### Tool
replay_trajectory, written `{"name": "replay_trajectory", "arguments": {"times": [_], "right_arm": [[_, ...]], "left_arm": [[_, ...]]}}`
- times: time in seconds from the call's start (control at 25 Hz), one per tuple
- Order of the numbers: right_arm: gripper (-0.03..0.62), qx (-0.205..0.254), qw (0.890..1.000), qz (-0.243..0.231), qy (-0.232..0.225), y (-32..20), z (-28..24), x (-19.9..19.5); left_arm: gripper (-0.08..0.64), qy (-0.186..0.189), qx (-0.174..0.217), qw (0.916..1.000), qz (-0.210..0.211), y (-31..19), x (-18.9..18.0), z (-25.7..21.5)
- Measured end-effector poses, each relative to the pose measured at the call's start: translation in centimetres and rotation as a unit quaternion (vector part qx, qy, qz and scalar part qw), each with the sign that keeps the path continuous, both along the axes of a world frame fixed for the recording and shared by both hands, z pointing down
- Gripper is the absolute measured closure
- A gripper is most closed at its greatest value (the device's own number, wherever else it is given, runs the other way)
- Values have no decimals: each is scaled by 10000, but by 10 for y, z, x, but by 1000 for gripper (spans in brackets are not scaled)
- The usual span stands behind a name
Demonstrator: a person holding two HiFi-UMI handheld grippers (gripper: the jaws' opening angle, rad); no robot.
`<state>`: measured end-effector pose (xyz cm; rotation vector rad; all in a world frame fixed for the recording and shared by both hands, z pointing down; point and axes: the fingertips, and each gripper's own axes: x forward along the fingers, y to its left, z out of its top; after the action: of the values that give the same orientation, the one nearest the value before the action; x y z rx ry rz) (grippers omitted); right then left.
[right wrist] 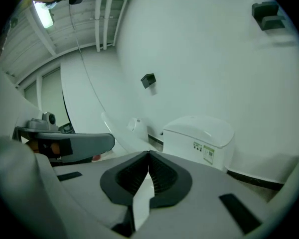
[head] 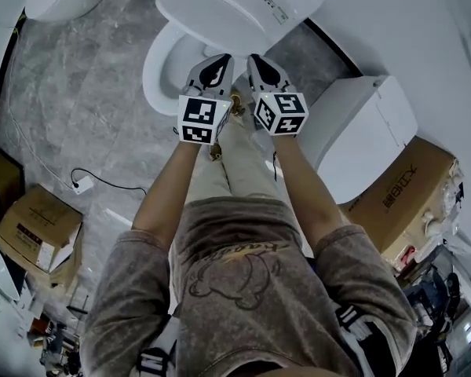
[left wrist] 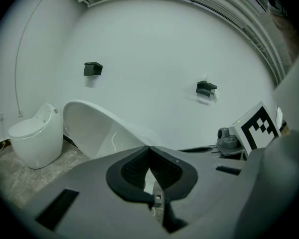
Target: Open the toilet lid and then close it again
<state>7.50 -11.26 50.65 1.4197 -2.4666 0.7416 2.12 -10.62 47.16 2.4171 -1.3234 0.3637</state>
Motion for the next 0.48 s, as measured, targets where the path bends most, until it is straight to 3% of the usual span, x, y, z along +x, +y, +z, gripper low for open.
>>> {"name": "replay_trajectory", "arguments": {"times": [0.48], "right_arm": [[566,-159,9992,367,-4,-89,-30,63]], "left_arm": [[552,-202,-211,9966,771,-94,77,-25]]}}
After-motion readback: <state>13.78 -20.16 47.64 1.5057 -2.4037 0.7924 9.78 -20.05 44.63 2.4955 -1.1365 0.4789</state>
